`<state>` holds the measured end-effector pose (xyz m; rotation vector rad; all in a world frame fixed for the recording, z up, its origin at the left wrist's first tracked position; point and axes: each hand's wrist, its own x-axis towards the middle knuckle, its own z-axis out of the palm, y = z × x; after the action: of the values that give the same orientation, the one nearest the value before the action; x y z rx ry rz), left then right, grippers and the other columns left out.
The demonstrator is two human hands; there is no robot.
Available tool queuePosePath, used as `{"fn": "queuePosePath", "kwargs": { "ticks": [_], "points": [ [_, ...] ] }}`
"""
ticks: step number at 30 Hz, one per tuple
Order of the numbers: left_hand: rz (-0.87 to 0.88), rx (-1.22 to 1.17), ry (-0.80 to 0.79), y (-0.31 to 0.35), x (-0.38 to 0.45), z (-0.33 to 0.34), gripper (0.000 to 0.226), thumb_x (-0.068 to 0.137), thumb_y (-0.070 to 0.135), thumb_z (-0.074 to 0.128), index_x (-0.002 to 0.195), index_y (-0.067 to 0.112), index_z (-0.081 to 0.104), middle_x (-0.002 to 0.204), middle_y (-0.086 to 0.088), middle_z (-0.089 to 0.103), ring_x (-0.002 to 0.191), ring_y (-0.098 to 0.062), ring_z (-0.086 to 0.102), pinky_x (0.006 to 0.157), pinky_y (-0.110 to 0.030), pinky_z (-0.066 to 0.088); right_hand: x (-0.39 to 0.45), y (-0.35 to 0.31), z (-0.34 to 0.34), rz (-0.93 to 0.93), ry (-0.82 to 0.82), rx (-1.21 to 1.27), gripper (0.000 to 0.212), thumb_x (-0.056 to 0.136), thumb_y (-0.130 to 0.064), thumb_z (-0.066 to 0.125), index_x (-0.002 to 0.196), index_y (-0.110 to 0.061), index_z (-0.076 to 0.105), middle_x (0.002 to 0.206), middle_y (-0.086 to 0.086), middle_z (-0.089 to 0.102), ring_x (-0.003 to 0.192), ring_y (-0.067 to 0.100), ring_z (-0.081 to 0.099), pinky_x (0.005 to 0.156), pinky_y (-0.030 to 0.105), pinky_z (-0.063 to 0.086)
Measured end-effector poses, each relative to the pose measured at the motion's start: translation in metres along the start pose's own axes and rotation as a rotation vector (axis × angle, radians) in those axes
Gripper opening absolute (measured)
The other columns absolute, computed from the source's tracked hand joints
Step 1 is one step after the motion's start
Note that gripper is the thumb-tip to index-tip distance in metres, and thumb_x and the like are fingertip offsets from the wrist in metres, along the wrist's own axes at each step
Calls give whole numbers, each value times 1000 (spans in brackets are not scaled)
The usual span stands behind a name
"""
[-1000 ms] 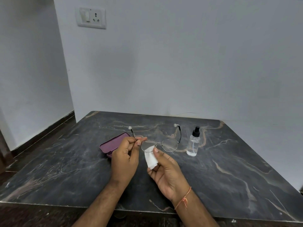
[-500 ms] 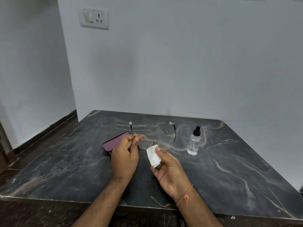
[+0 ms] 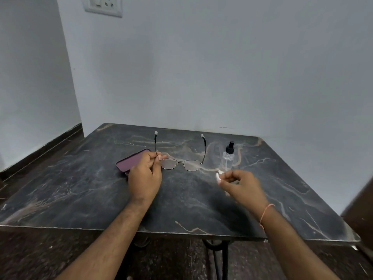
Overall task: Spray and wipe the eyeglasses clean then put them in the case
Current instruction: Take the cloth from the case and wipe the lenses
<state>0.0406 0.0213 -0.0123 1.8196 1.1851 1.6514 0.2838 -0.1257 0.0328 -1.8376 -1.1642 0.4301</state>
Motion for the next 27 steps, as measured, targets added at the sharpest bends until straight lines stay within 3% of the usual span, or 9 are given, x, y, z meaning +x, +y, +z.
{"fn": "queuePosePath", "kwargs": {
  "ticks": [2,4,8,11,14,16,20,23,27],
  "points": [
    [17,19,-20,0,-1,0,10,109,25,64,114,22,73,100,35,73,91,26,66,76,-14,56,6,15,-16,-107,78,-445,11,94,-29,76,104,-27,80,99,-9,76,92,13,72,81,29,57],
    [31,37,-32,0,-2,0,10,109,24,65,114,22,73,100,36,72,91,26,65,74,-9,54,10,25,-24,-164,116,-677,19,98,-30,68,114,-27,78,112,-7,73,101,20,71,88,36,57],
    [49,54,-38,3,-3,-1,12,109,24,66,117,20,74,104,31,74,98,14,70,75,-7,54,7,30,-17,-187,70,-909,28,101,-38,55,118,-33,75,116,-8,68,100,23,71,74,36,57],
    [59,55,-48,4,-3,-1,14,109,25,66,118,19,75,104,33,72,100,7,74,78,-17,60,1,19,-6,-254,198,-965,30,99,-45,53,117,-30,72,114,-8,67,94,21,70,65,33,56],
    [68,70,-45,3,-3,0,16,109,26,66,119,17,75,106,28,77,101,5,75,80,-28,65,0,5,14,-347,303,-621,31,98,-40,62,127,-28,69,111,-11,70,96,17,70,74,32,54],
    [69,86,-39,2,-2,0,16,109,27,66,120,19,75,105,29,76,98,7,74,78,-32,67,5,-4,29,-283,248,-259,31,99,-41,65,129,-34,67,102,-17,70,90,11,70,80,32,57],
    [55,114,-26,0,0,1,17,109,30,65,120,23,76,103,30,76,94,9,72,77,-36,67,17,-10,53,-177,29,418,21,105,-26,64,123,-34,71,96,4,76,60,11,63,51,27,52],
    [75,139,-19,-1,-1,1,17,109,31,66,120,23,76,104,27,78,92,9,73,74,-35,67,19,-6,60,-150,-29,550,22,109,-22,57,122,-27,75,89,2,76,54,18,58,48,29,46],
    [105,128,-42,-3,0,1,19,109,30,65,124,26,76,109,22,82,100,7,75,81,-31,67,22,1,59,-124,-43,615,22,109,-21,58,118,-22,78,88,3,75,54,18,58,51,29,44]
  ]
}}
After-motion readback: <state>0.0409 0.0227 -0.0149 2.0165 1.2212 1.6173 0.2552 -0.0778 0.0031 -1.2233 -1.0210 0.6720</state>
